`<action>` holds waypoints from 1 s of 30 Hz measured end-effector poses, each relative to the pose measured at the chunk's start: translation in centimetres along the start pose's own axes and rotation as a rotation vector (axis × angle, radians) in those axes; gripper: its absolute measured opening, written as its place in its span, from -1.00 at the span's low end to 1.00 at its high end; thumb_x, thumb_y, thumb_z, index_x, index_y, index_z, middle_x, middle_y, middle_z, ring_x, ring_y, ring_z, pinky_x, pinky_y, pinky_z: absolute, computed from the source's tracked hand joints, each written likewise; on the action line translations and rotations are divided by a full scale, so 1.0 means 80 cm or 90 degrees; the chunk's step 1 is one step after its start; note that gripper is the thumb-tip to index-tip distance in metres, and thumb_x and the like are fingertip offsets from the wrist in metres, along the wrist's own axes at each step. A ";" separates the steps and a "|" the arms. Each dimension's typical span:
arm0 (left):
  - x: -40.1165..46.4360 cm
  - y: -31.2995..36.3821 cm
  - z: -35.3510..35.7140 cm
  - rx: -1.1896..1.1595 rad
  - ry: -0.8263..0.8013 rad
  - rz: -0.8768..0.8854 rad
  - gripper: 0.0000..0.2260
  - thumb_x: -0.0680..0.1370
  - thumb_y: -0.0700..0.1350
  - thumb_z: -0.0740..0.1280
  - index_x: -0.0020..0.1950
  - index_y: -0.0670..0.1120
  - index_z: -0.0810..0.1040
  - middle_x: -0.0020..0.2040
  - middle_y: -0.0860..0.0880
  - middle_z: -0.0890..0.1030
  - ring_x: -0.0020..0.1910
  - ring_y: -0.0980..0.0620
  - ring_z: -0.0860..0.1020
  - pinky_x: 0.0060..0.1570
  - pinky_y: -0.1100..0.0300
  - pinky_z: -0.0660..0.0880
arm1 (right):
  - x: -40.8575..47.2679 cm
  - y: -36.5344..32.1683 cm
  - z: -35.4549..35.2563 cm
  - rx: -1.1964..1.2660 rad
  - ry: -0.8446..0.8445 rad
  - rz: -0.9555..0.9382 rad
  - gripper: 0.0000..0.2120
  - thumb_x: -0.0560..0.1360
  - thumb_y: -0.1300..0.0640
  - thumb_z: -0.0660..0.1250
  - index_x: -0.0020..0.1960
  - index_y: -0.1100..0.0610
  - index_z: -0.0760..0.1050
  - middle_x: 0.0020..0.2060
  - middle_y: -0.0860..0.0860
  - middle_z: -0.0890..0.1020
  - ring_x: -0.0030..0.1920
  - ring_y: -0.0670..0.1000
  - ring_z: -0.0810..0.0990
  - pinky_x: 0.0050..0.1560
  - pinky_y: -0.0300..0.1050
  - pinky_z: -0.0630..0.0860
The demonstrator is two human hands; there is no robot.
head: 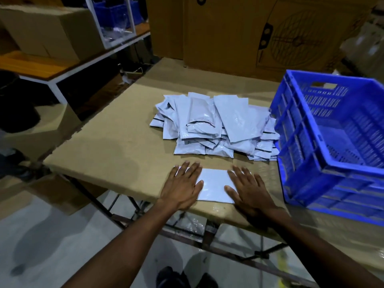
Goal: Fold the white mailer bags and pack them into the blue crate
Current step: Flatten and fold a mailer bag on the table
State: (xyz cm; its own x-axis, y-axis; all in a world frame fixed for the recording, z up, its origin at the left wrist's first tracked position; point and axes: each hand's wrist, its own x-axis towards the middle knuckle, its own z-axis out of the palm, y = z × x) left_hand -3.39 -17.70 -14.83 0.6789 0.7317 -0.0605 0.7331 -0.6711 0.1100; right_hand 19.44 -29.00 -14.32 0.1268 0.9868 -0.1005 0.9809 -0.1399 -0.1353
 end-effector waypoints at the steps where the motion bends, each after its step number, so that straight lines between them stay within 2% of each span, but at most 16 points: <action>1: -0.001 0.001 -0.001 0.003 0.000 0.000 -0.32 0.57 0.25 -0.34 0.67 0.06 -0.03 0.66 0.12 -0.06 0.63 0.03 -0.11 0.57 -0.07 -0.13 | -0.002 0.001 -0.002 0.000 -0.007 0.005 -0.20 0.47 -0.41 -0.41 0.62 -0.11 -0.10 0.61 -0.11 -0.13 0.59 -0.02 -0.19 0.56 0.14 -0.15; 3: -0.002 0.003 -0.003 0.011 -0.001 -0.006 -0.31 0.56 0.26 -0.35 0.67 0.06 -0.04 0.66 0.12 -0.07 0.63 0.01 -0.12 0.57 -0.08 -0.14 | -0.003 0.000 -0.004 -0.008 -0.024 0.026 -0.21 0.49 -0.43 -0.36 0.62 -0.08 -0.10 0.61 -0.08 -0.14 0.60 0.02 -0.20 0.53 0.22 -0.20; 6: -0.001 0.002 -0.001 0.015 -0.011 -0.018 -0.40 0.63 0.25 -0.25 0.66 0.09 -0.07 0.66 0.12 -0.11 0.63 -0.07 -0.17 0.56 -0.13 -0.16 | -0.004 -0.020 -0.008 -0.059 0.028 0.042 -0.24 0.54 -0.34 -0.29 0.62 0.03 -0.01 0.62 0.04 -0.04 0.60 0.16 -0.17 0.46 0.36 -0.32; 9: 0.000 0.003 0.000 0.009 -0.015 -0.040 -0.36 0.55 0.30 -0.34 0.64 0.21 -0.11 0.66 0.10 -0.09 0.62 -0.17 -0.18 0.55 -0.16 -0.16 | 0.006 -0.051 -0.005 -0.056 -0.005 -0.020 -0.16 0.46 -0.39 -0.50 0.63 -0.03 -0.16 0.61 -0.04 -0.17 0.59 0.11 -0.26 0.43 0.36 -0.39; 11: -0.002 0.003 -0.001 -0.002 -0.008 -0.049 -0.32 0.50 0.32 -0.39 0.63 0.25 -0.12 0.67 0.09 -0.08 0.62 -0.20 -0.17 0.55 -0.17 -0.16 | 0.014 -0.060 0.000 -0.014 -0.026 -0.046 -0.07 0.34 -0.44 -0.62 0.62 -0.11 -0.20 0.60 -0.14 -0.21 0.59 0.04 -0.26 0.46 0.34 -0.33; 13: -0.007 0.001 0.000 -0.018 0.005 -0.062 -0.34 0.54 0.34 -0.34 0.64 0.22 -0.11 0.67 0.07 -0.07 0.62 -0.18 -0.16 0.55 -0.15 -0.15 | 0.015 -0.051 0.005 0.022 -0.029 -0.046 -0.13 0.37 -0.48 -0.55 0.60 -0.19 -0.18 0.59 -0.20 -0.19 0.60 -0.02 -0.20 0.51 0.29 -0.25; 16: -0.016 -0.009 0.001 -0.028 0.025 -0.081 -0.36 0.60 0.33 -0.24 0.66 0.15 -0.07 0.67 0.06 -0.04 0.63 -0.15 -0.13 0.56 -0.13 -0.13 | 0.002 -0.031 0.005 0.022 0.016 -0.004 -0.26 0.48 -0.47 -0.35 0.59 -0.21 -0.13 0.60 -0.20 -0.10 0.59 -0.03 -0.13 0.53 0.24 -0.19; 19: -0.022 -0.017 -0.004 -0.026 0.011 -0.071 -0.35 0.60 0.34 -0.22 0.65 0.13 -0.04 0.67 0.06 -0.06 0.63 -0.14 -0.15 0.56 -0.14 -0.14 | -0.001 -0.032 -0.006 0.022 -0.044 0.026 -0.24 0.49 -0.49 -0.23 0.60 -0.18 -0.17 0.59 -0.18 -0.18 0.59 -0.01 -0.22 0.51 0.27 -0.26; 21: -0.017 -0.016 -0.003 -0.029 0.002 -0.063 -0.38 0.62 0.34 -0.18 0.65 0.14 -0.04 0.67 0.07 -0.08 0.63 -0.12 -0.17 0.56 -0.15 -0.16 | -0.002 -0.037 -0.011 0.018 -0.059 -0.004 -0.17 0.48 -0.52 -0.09 0.60 -0.14 -0.19 0.57 -0.18 -0.23 0.58 0.01 -0.29 0.48 0.32 -0.31; 23: -0.008 -0.021 -0.003 -0.029 -0.008 -0.068 -0.40 0.64 0.33 -0.15 0.65 0.15 -0.05 0.67 0.08 -0.09 0.63 -0.10 -0.17 0.55 -0.16 -0.17 | -0.001 -0.041 -0.009 0.016 -0.003 -0.092 -0.15 0.47 -0.49 0.03 0.61 -0.08 -0.05 0.60 -0.09 -0.12 0.60 0.06 -0.18 0.50 0.34 -0.19; 26: 0.001 -0.036 -0.005 -0.026 -0.031 -0.070 -0.41 0.64 0.32 -0.15 0.65 0.17 -0.07 0.66 0.09 -0.12 0.63 -0.08 -0.20 0.54 -0.18 -0.19 | -0.005 -0.047 0.002 0.038 0.098 -0.191 -0.41 0.55 -0.33 0.15 0.43 0.01 0.35 0.54 0.05 0.27 0.54 0.12 0.22 0.43 0.28 0.23; 28: 0.002 -0.042 -0.007 -0.028 -0.043 -0.059 -0.42 0.65 0.31 -0.15 0.65 0.17 -0.09 0.66 0.09 -0.15 0.62 -0.07 -0.22 0.54 -0.19 -0.21 | -0.005 -0.054 0.003 0.029 0.149 -0.198 -0.60 0.56 -0.22 0.22 0.25 0.03 0.47 0.43 0.08 0.45 0.43 0.15 0.40 0.30 0.22 0.42; 30: 0.000 -0.041 -0.008 -0.031 -0.040 -0.053 -0.41 0.65 0.30 -0.17 0.65 0.15 -0.09 0.66 0.07 -0.15 0.62 -0.08 -0.22 0.54 -0.20 -0.20 | -0.004 -0.059 0.000 0.031 0.170 -0.190 -0.69 0.56 -0.14 0.23 0.13 0.05 0.52 0.33 0.09 0.54 0.35 0.18 0.50 0.21 0.18 0.49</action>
State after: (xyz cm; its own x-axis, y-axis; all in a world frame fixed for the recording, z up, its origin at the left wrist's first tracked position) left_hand -5.86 -15.42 -14.55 0.6177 0.7750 -0.1338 0.7856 -0.6002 0.1501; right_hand 14.76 -28.63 -13.67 -0.1224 0.9701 0.2097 0.9732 0.1588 -0.1665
